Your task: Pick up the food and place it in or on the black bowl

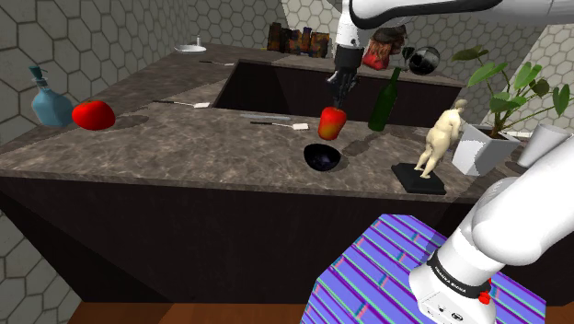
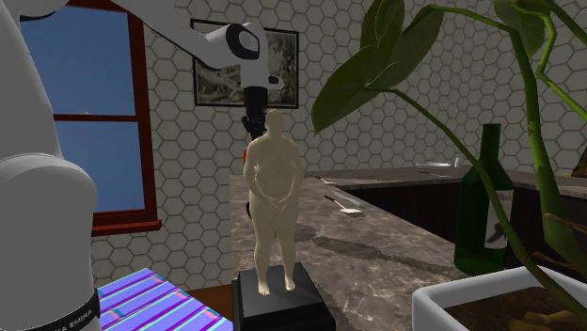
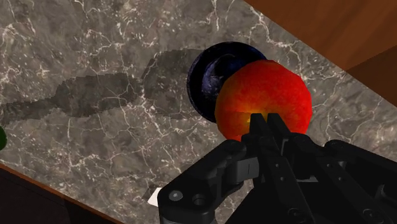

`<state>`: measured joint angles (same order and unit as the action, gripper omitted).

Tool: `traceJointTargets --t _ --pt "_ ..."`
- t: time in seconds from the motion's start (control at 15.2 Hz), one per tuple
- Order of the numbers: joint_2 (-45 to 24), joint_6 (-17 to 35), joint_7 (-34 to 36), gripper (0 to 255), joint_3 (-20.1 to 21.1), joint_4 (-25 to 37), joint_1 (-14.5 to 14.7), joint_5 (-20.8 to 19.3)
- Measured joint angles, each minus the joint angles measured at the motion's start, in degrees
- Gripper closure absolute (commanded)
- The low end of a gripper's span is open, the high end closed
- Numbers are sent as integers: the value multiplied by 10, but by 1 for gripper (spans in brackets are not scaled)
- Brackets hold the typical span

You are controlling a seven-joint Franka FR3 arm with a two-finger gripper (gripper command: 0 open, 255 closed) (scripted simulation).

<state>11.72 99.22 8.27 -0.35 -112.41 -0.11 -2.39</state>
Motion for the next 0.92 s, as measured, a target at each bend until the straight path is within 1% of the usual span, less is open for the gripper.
traceJointTargets --t 0.66,0.92 --pt "-4 77 2 255 -1 -73 -1 -1" --pt "-5 87 3 255 0 -82 0 -1"
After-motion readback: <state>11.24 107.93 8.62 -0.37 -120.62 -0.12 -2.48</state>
